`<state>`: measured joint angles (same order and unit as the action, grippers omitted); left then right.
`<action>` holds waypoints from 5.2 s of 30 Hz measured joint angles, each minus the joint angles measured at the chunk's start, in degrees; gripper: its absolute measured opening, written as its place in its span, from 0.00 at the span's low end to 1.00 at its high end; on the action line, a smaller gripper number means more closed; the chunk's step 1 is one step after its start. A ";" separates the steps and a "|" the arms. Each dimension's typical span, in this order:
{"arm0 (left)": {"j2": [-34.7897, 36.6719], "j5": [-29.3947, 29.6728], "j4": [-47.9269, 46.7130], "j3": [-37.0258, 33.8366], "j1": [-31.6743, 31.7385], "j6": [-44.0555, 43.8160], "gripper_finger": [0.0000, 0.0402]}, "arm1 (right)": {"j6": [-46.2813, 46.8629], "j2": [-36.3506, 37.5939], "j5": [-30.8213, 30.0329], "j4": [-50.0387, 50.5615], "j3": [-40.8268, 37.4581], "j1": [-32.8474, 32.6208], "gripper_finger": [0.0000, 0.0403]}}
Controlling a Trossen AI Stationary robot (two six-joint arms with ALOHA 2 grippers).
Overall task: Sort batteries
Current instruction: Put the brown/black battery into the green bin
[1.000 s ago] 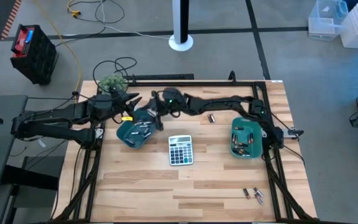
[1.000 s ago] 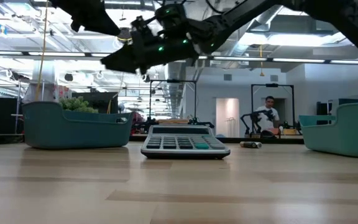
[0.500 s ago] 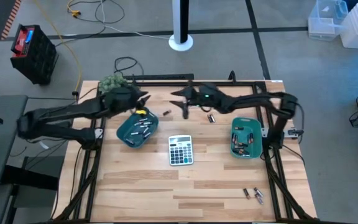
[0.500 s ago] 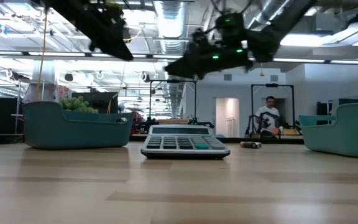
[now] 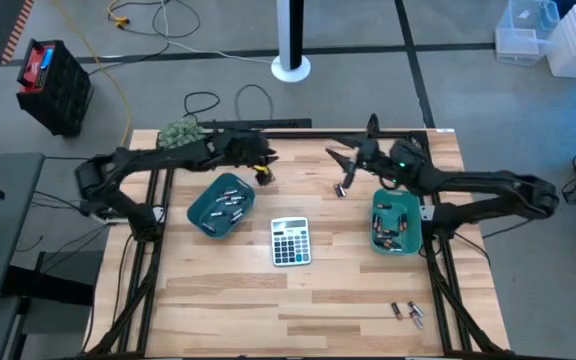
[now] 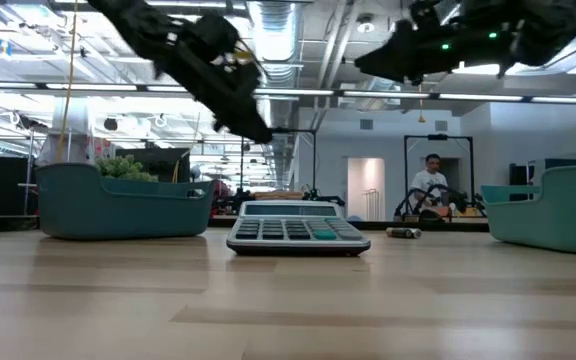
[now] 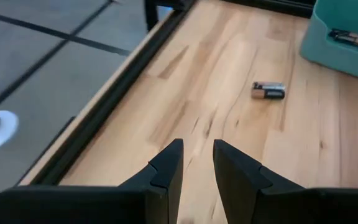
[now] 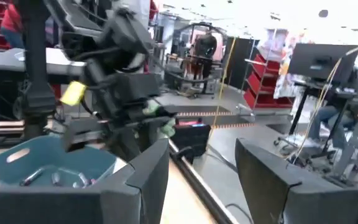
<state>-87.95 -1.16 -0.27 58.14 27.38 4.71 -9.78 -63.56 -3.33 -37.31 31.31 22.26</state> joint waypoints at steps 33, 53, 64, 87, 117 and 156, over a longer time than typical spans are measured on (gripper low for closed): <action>-45.43 -7.43 -9.39 45.40 -11.43 -0.55 0.60 | -3.48 29.32 -9.23 14.56 -11.23 -1.23 0.49; -47.99 -3.31 -7.95 45.51 -12.00 -3.31 0.68 | -3.87 29.08 -9.18 14.59 -11.23 -1.16 0.49; -49.02 -4.06 -7.87 45.48 -12.20 -2.50 0.68 | -3.82 29.08 -9.16 14.59 -11.23 -1.16 0.49; -48.97 -3.66 -12.15 45.51 -13.84 1.92 0.31 | -3.78 29.08 -9.14 14.59 -11.23 -1.11 0.49; -44.87 -5.30 -15.48 45.36 -15.73 5.03 0.10 | -3.85 29.08 -9.12 14.55 -11.21 -1.12 0.49; -63.10 -17.49 0.33 72.64 -20.30 -2.03 0.39 | -5.72 50.89 -8.81 12.49 -11.13 -13.66 0.49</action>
<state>-151.05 -18.64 0.06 130.78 7.08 2.69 -15.51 -12.67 -12.14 -24.82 20.18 8.60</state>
